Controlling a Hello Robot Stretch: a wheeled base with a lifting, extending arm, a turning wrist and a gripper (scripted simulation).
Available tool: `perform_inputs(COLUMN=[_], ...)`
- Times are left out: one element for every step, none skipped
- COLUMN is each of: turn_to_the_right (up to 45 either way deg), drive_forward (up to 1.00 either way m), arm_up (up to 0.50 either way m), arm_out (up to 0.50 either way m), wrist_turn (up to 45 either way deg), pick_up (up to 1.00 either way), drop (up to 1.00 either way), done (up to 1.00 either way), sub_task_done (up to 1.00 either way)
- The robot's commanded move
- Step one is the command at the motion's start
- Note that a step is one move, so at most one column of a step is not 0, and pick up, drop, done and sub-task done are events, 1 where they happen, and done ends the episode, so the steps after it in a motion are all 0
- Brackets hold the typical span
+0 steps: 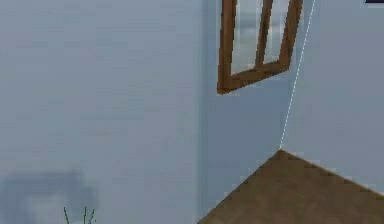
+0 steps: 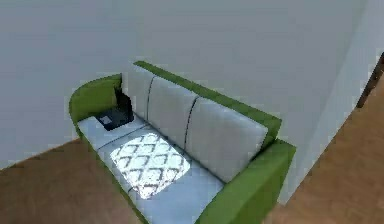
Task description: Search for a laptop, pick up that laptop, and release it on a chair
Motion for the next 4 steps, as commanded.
perform_inputs(turn_to_the_right=[45.0,0.0,15.0,0.0], drive_forward=[0.0,1.0,0.0,0.05], arm_up=[0.0,0.0,0.0,0.0], arm_out=[0.0,0.0,0.0,0.0], wrist_turn=[0.0,0.0,0.0,0.0], pick_up=[0.0,0.0,0.0,0.0], drop=[0.0,0.0,0.0,0.0], done=[0.0,0.0,0.0,0.0], sub_task_done=[0.0,0.0,0.0,0.0])
